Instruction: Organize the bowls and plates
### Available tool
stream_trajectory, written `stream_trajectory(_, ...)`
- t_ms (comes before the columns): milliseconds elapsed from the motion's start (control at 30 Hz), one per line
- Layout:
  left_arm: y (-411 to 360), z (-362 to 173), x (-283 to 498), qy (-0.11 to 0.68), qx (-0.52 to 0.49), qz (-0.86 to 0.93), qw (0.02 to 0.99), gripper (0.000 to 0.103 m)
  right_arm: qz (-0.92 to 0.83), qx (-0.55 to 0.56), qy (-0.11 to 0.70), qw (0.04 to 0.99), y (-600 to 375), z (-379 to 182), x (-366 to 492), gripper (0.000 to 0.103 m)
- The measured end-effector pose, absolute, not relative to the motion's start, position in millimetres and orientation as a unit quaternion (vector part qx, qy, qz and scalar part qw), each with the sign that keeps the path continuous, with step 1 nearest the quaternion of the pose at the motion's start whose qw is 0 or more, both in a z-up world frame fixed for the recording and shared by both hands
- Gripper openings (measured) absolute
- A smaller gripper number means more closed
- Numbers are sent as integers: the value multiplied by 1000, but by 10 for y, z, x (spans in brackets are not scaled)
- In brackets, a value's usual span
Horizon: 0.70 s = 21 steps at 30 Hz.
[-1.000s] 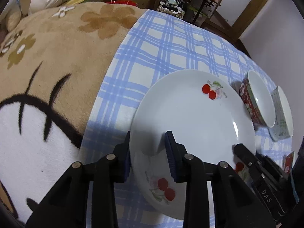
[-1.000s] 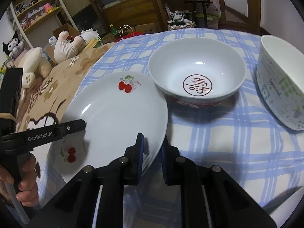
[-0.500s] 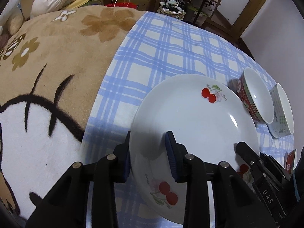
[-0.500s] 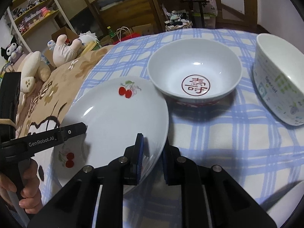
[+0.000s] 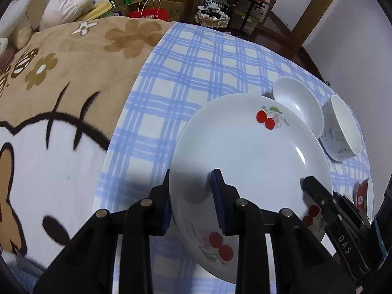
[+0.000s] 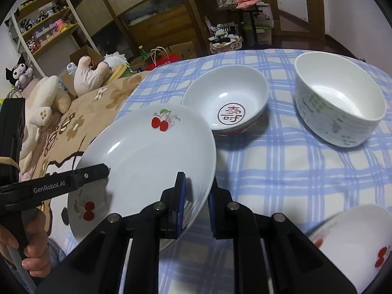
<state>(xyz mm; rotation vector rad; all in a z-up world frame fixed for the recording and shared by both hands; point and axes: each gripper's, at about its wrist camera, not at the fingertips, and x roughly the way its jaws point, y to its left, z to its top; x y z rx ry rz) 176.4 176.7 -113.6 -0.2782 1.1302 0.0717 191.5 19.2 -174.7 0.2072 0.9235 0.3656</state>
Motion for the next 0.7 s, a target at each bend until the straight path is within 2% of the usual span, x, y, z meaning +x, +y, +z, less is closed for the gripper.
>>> stream_trajectory(300, 1452, -846, 1439, 514, -110, 8, 851, 29, 161, 103, 417, 889, -113, -1456, 1557, 18)
stream_trajectory(500, 984, -599, 1253, 490, -72, -32, 868, 29, 124, 113, 392, 905, -546, -1234, 1200, 18)
stream_trajectory(700, 650, -387, 1143, 474, -79, -58, 875, 29, 95, 110, 368, 918, -881, -955, 956, 18)
